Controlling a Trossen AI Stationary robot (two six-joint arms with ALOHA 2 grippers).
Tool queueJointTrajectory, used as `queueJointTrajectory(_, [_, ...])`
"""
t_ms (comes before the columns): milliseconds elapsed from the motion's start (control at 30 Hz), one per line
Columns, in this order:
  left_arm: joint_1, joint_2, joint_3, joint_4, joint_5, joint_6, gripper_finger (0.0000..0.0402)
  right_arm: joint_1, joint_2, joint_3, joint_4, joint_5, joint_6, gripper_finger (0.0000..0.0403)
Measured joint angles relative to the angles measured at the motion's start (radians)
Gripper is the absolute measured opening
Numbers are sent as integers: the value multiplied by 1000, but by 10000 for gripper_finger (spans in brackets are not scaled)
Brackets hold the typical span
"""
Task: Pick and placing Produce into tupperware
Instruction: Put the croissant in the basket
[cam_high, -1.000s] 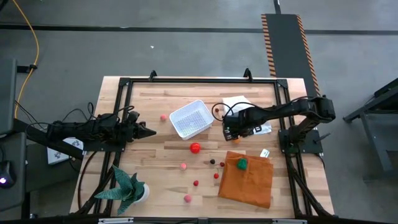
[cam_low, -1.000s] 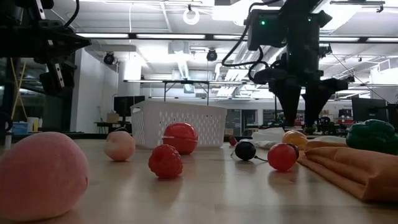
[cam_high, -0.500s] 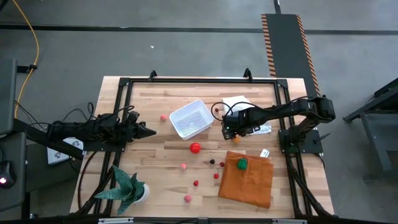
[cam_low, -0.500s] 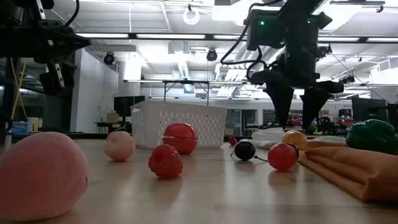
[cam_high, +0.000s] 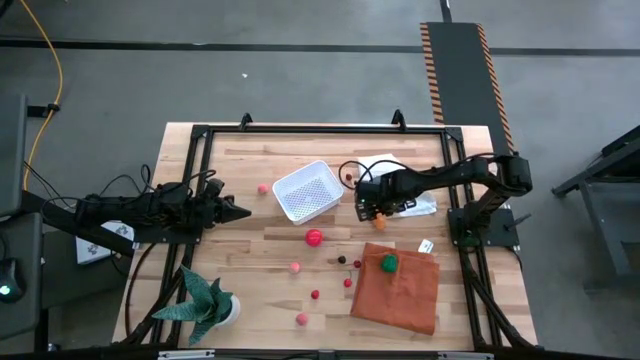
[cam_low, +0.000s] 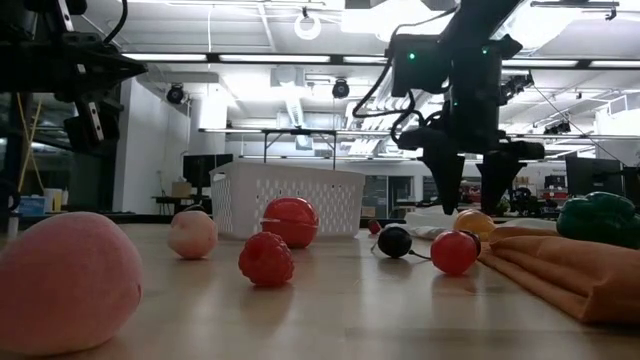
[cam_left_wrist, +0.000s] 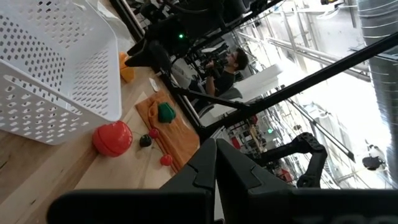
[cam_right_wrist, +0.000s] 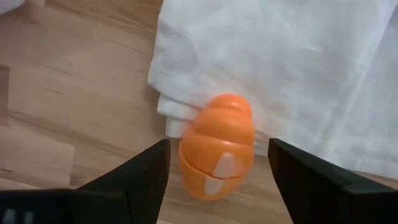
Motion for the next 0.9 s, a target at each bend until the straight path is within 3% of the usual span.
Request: queueJointTrajectory(900, [0, 0, 0, 0, 6, 0, 1, 17, 82, 0, 18, -84, -10, 262])
